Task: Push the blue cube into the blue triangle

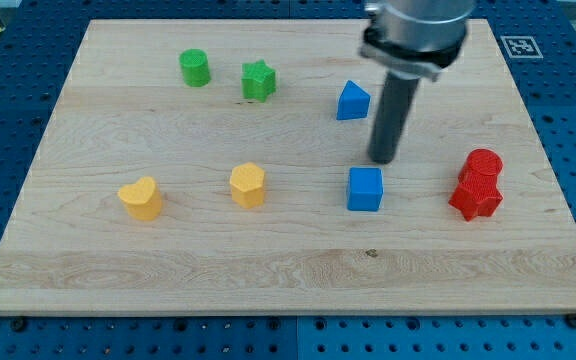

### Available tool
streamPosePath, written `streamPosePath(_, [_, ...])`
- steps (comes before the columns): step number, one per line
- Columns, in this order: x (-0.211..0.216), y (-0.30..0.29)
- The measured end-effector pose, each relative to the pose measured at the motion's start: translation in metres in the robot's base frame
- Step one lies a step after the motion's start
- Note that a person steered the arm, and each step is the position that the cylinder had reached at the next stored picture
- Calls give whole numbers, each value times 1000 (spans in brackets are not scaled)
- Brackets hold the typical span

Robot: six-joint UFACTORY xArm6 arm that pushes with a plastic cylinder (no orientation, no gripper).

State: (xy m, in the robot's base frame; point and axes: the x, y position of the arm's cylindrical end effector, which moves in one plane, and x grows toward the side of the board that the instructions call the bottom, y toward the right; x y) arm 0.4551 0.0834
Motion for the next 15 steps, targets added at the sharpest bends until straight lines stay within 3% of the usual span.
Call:
streamPosePath(2, [74,-29])
streamPosePath(4, [92,-92])
streamPosePath(5, [121,-52])
streamPosePath(6, [85,-11])
streamPosePath(7, [25,-13])
streamPosePath(8, [54,-13])
streamPosePath(9, [109,-10])
streamPosePath(10, [124,15])
streamPosePath(12, [47,-5])
streamPosePath(13, [39,-10])
streamPosePath(14, [76,4])
streamPosePath(15, [77,20])
